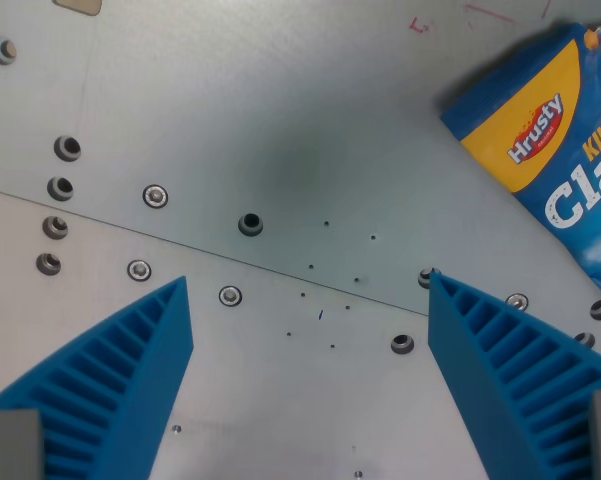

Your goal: Move in gripper negative y

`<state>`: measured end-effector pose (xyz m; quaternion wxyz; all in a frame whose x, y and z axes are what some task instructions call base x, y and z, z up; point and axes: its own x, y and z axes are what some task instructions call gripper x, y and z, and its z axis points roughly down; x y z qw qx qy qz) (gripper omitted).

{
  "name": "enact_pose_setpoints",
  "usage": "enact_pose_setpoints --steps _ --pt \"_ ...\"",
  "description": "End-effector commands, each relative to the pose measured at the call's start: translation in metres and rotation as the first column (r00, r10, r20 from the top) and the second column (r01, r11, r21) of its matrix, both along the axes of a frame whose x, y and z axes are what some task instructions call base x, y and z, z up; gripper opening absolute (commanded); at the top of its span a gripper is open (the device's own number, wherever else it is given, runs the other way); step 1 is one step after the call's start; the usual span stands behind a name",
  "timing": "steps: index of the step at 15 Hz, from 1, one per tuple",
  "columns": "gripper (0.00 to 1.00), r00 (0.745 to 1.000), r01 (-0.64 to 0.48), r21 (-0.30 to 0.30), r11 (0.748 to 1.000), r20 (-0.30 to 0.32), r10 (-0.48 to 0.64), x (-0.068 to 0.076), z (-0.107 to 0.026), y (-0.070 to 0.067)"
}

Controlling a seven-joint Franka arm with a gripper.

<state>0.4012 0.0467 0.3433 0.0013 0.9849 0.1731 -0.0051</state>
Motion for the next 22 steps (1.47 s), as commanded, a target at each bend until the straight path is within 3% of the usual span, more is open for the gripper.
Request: enact_pose_setpoints --steps 1,22 --pt "1.00 1.000 0.000 0.000 1.000 0.006 0.000 -0.002 0.003 0.005" --pt "1.00 1.000 0.000 0.000 1.000 0.006 0.000 -0.038 0.002 0.103"
